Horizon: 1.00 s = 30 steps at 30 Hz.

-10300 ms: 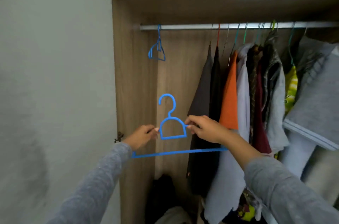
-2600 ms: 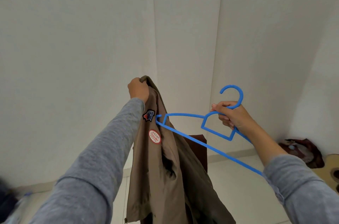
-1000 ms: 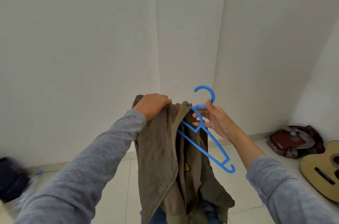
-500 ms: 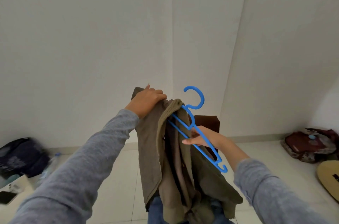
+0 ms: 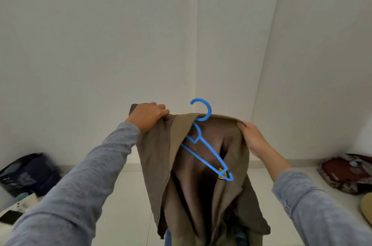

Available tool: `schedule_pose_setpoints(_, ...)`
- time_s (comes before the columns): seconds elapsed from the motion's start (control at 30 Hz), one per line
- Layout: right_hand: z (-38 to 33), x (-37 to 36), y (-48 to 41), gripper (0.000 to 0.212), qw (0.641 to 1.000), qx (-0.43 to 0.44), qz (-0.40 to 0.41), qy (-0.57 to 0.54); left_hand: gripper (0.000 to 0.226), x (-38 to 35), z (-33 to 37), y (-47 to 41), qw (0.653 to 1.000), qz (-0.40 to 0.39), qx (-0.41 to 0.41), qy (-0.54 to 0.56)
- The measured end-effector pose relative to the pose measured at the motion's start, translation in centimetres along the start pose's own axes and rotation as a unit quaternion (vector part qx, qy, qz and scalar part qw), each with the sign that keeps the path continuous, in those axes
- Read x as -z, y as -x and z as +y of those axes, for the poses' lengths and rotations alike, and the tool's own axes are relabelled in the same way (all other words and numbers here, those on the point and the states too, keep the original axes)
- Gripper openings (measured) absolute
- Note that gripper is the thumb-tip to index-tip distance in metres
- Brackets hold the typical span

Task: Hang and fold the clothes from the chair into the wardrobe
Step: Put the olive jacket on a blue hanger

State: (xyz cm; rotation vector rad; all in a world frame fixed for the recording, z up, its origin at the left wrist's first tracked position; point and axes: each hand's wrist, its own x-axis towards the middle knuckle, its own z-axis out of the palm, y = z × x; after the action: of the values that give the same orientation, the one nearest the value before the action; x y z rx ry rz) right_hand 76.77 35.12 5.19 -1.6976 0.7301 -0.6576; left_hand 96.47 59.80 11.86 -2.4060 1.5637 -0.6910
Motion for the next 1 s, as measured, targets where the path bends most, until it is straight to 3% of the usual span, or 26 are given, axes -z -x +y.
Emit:
schedule_pose_setpoints(0.1,-3.0,0.7,0.2,0.027,0.99,0.092,0.046,0.1,0.017,-0.4,0.4,-0.2,0.998,0.006,0.028,-0.06)
schedule_pose_setpoints(0.2,-6.5,1.6,0.6,0.025,0.972,0.169,-0.062,0.148,0.017,1.5,0.4,-1.5,0.992,0.047,0.086,-0.077)
schedule_pose_setpoints(0.27,-7.8,2.1,0.2,0.041,0.926,0.147,-0.148,0.314,0.022,3.3,-0.2,-2.7,0.986,0.058,0.134,-0.077)
schedule_pose_setpoints(0.33,-7.8,2.1,-0.8,0.05,0.869,0.126,-0.14,0.457,0.023,5.0,-0.8,-3.6,0.979,0.081,0.164,-0.088)
schedule_pose_setpoints(0.37,-7.6,1.8,-1.1,0.048,0.867,0.121,-0.114,0.47,0.023,5.6,-0.9,-3.9,0.977,0.089,0.168,-0.094)
schedule_pose_setpoints(0.47,-7.8,0.9,-1.2,0.031,0.916,0.117,-0.046,0.381,0.022,6.9,-0.8,-3.9,0.98,0.074,0.172,-0.071)
schedule_pose_setpoints(0.57,-9.0,0.5,-0.7,0.026,0.958,0.11,0.009,0.264,0.02,6.7,-0.1,-3.0,0.986,0.054,0.158,0.03)
schedule_pose_setpoints(0.67,-10.1,-0.4,-0.4,0.025,0.982,0.084,0.061,0.158,0.009,5.4,1.2,-1.9,0.978,0.049,0.149,0.139)
schedule_pose_setpoints(0.73,-10.8,-1.5,-0.1,0.025,0.987,0.079,0.068,0.12,0.014,4.7,2.5,-1.6,0.966,0.059,0.16,0.195)
schedule_pose_setpoints(0.87,-11.9,-4.3,1.0,0.021,0.991,0.099,0.011,0.089,0.025,3.6,4.5,-1.6,0.929,0.075,0.195,0.306)
schedule_pose_setpoints(1.0,-11.5,-5.2,1.7,0.027,0.984,0.086,-0.144,0.063,0.032,3.2,3.8,-1.3,0.889,0.109,0.27,0.353)
